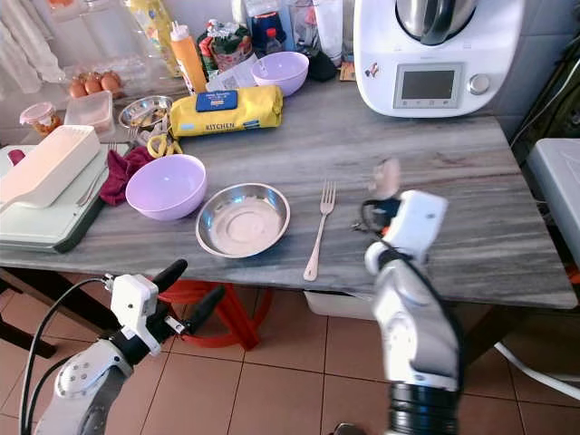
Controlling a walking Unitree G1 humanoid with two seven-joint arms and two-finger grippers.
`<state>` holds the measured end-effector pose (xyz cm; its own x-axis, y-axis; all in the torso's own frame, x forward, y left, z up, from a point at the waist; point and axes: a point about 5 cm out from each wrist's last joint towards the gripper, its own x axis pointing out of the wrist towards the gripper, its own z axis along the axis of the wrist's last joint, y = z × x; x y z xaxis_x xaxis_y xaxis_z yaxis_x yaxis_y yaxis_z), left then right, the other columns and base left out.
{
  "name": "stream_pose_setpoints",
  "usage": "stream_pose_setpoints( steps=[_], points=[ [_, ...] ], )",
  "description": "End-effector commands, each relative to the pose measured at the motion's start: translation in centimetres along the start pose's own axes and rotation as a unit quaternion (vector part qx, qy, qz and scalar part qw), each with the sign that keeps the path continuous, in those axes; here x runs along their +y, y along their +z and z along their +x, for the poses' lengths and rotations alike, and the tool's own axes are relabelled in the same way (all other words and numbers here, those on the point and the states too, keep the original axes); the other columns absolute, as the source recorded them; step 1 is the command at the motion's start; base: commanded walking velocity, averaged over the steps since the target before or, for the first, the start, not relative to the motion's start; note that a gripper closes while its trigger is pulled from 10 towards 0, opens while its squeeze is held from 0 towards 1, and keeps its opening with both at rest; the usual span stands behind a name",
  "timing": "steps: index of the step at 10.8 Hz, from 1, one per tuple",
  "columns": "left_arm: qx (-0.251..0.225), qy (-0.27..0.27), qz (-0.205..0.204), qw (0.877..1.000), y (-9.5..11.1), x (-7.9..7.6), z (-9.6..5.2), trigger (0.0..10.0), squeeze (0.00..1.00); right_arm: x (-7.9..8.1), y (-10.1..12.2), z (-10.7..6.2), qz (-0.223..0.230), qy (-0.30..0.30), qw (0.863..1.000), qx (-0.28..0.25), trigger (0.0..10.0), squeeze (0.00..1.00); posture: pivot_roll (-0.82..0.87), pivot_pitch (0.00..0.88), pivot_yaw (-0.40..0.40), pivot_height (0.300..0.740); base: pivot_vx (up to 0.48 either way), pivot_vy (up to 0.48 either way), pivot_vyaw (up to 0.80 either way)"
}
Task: Setting the table
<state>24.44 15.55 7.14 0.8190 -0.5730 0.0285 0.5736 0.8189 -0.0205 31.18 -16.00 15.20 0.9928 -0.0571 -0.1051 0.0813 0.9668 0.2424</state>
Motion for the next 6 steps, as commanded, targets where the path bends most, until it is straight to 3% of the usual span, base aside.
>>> stream_pose_setpoints(
  steps=[1, 6],
  points=[
    [0.008, 0.006, 0.003, 1.0, -0.6, 0.5, -0.5, 10.0, 0.0, 1.1, -0.3, -0.2, 0.002, 0.014, 1.0, 0.008, 10.0, 0.0, -0.09, 0.137, 0.144, 0.74, 0.0, 0.0, 0.0],
    [0.008, 0.003, 0.002, 1.0, -1.8, 0.9, -0.5, 10.0, 0.0, 0.9, -1.9, -0.3, -0.011, -0.005, 0.999, 0.053, 10.0, 0.0, -0.1, 0.137, 0.146, 0.74, 0.0, 0.0, 0.0]
  ],
)
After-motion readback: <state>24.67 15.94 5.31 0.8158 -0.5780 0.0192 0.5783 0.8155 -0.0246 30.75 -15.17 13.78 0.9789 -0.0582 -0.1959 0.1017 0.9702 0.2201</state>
